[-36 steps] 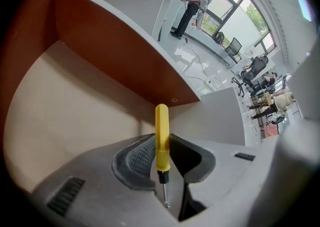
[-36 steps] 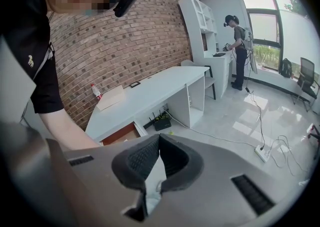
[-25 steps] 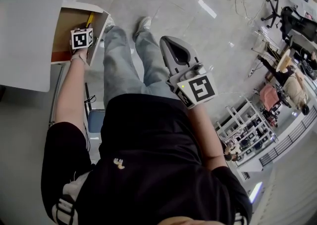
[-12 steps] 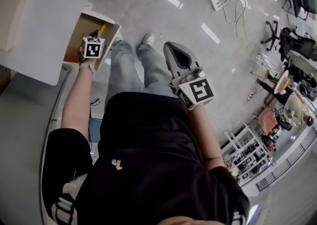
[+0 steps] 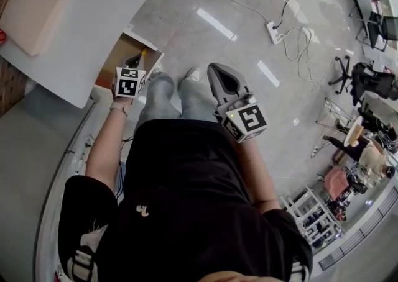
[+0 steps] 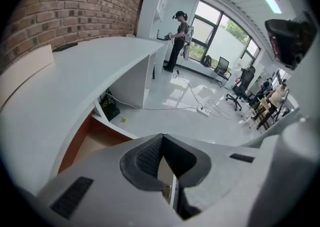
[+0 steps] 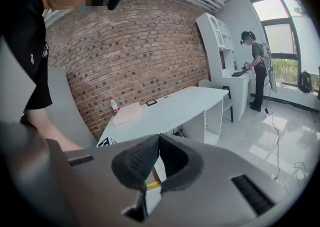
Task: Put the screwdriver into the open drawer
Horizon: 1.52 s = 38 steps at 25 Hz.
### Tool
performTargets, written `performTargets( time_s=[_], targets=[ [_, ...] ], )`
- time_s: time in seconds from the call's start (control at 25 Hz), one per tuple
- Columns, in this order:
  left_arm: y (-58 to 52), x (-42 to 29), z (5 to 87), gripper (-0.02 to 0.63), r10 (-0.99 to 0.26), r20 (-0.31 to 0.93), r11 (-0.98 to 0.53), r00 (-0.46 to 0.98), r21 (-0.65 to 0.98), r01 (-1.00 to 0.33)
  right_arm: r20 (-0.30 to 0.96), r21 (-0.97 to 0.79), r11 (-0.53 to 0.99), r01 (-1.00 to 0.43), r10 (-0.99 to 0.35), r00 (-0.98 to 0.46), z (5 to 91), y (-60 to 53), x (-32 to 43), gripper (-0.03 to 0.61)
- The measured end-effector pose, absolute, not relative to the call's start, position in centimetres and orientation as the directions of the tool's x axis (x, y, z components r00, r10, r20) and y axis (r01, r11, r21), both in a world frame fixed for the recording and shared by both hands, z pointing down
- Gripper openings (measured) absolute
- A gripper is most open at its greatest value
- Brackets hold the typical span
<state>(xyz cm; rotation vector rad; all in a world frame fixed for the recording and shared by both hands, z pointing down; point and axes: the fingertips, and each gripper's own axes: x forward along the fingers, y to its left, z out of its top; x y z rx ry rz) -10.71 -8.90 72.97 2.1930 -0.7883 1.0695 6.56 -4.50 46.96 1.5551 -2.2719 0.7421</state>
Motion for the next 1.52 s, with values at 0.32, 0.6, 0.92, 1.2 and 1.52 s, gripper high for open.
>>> performTargets(
  time_s=[0.32,0.6,0.92,1.2,1.52],
  targets=[
    [-9.8,-9.1,64.3,0.003,-0.340,0.745,-0.690,0.573,0.216,-0.691,0.465,-0.233,0.326,-0.916,-0.790,-0.399,45.2,-5.3,7.5,0.009],
    [-10.9,-8.1,55.5,0.003,-0.447,0.640,-0.694,0.625,0.193,-0.694,0.417,-0.231,0.360,-0.904,-0.803,-0.426,42.8,-5.7,9.0,0.009],
    [-11.2,-6.7,45.4,0.003,-0.564,0.505,-0.682,0.654,0.161,-0.713,0.348,-0.226,0.423,-0.878,-0.807,-0.478,39.4,-6.8,9.8,0.009],
    [-9.6,-5.1,38.1,0.003,-0.614,0.387,-0.698,0.688,0.142,-0.702,0.265,-0.180,0.498,-0.848,-0.806,-0.530,34.2,-7.3,10.3,0.009],
    [-7.8,-4.3,31.2,0.003,-0.673,0.244,-0.691,0.698,0.127,-0.711,0.188,-0.153,0.571,-0.807,-0.785,-0.591,28.6,-6.5,9.9,0.011]
  ],
)
